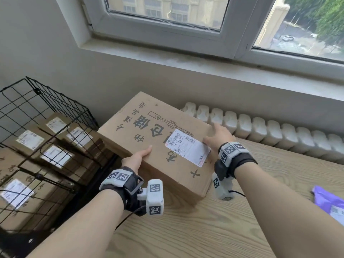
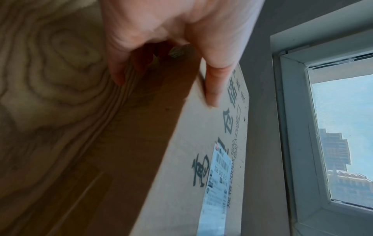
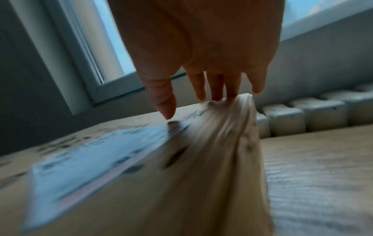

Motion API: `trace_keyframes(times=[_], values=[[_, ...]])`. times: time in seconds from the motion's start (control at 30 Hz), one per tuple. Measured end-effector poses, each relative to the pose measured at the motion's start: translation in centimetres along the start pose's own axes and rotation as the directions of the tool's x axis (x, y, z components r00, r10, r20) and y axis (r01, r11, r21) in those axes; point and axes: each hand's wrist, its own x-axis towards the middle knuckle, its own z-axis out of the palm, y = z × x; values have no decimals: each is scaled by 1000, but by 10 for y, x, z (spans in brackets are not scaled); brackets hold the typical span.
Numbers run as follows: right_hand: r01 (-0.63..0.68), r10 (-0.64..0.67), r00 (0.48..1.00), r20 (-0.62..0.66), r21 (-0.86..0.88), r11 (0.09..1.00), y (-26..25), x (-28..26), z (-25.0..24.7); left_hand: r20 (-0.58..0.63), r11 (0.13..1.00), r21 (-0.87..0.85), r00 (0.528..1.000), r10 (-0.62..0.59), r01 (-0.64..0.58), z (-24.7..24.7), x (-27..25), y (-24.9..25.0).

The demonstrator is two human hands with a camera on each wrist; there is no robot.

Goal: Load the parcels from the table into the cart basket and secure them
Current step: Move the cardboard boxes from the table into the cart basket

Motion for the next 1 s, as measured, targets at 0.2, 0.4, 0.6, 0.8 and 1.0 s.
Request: trace_keyframes(times=[0.2, 0.4, 0.6, 0.8, 1.0], values=[[-92, 52, 964, 261, 143, 985, 1, -17, 12, -6, 989, -143, 999, 40, -40, -29, -5, -2], [-51, -57, 908, 416, 244, 968, -13, -48, 31, 96, 982, -177, 992, 82, -64, -42, -18, 7], [-64, -121, 909, 399, 422, 905, -31, -68, 49, 183, 988, -147, 980, 77, -50, -70, -20, 10], [-35, -132, 921, 367, 415, 909, -66, -92, 53, 171, 979, -163, 973, 153, -125, -111, -38, 28], [55, -221, 941, 256, 529, 847, -137, -121, 37, 171, 978, -158, 972, 161, -134, -176, -16, 57]])
